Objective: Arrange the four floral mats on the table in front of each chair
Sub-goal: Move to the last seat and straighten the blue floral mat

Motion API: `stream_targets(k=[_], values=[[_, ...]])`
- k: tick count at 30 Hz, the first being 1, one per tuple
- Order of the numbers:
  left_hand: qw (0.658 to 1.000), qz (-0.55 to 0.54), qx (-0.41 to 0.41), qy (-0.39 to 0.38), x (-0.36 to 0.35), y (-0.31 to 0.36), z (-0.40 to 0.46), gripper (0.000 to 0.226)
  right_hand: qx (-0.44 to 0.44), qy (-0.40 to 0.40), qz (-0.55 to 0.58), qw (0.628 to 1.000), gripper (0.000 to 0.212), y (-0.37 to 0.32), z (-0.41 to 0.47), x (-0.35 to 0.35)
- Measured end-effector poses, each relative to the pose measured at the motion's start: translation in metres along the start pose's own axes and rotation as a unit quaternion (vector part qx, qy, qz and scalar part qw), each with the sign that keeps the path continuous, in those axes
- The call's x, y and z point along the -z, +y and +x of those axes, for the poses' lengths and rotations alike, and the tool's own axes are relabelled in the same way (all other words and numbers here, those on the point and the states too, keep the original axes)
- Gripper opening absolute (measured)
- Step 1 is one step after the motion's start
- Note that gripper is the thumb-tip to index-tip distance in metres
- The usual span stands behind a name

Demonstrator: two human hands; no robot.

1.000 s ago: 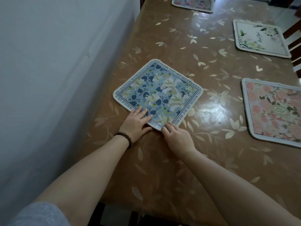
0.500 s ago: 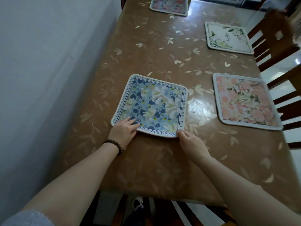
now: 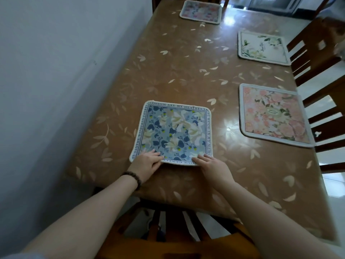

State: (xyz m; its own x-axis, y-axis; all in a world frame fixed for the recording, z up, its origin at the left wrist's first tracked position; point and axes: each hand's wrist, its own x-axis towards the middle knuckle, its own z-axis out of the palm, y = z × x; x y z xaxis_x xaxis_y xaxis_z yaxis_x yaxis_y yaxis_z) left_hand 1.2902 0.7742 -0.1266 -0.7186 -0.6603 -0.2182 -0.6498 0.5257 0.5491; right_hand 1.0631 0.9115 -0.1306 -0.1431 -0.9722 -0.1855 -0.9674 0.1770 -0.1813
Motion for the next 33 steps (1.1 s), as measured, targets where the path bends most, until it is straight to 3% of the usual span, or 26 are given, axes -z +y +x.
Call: stream_targets(k=[8, 10, 12, 14, 19, 28, 33], values=[[1.0, 0.014, 0.004, -0.019, -0.021, 0.01, -0.042, 0.037, 0.062, -0.033, -0.006, 0.997, 0.04, 0.007, -0.046, -0.009], [0.998, 0.043, 0.015, -0.033, -0.026, 0.012, -0.046, 0.051, 0.052, -0.063, 0.028, 0.996, 0.049, 0.008, -0.048, -0.008], [0.994, 0.094, 0.044, -0.046, -0.031, 0.015, -0.049, 0.073, 0.025, -0.096, 0.063, 0.993, 0.072, 0.011, -0.048, -0.006], [0.986, 0.132, 0.095, -0.048, -0.036, 0.019, -0.052, 0.093, 0.007, -0.087, 0.073, 0.994, 0.084, 0.014, -0.046, -0.004], [0.965, 0.151, 0.213, -0.036, -0.048, 0.031, -0.057, 0.12, -0.017, -0.081, 0.075, 0.994, 0.091, 0.03, -0.01, 0.01], [0.947, 0.111, 0.298, -0.049, -0.071, 0.039, -0.053, 0.128, -0.034, -0.073, 0.073, 0.994, 0.089, 0.045, 0.094, 0.016], [0.946, 0.108, 0.304, -0.03, -0.08, 0.034, -0.053, 0.128, -0.068, -0.085, 0.053, 0.993, 0.082, 0.064, 0.135, 0.019]])
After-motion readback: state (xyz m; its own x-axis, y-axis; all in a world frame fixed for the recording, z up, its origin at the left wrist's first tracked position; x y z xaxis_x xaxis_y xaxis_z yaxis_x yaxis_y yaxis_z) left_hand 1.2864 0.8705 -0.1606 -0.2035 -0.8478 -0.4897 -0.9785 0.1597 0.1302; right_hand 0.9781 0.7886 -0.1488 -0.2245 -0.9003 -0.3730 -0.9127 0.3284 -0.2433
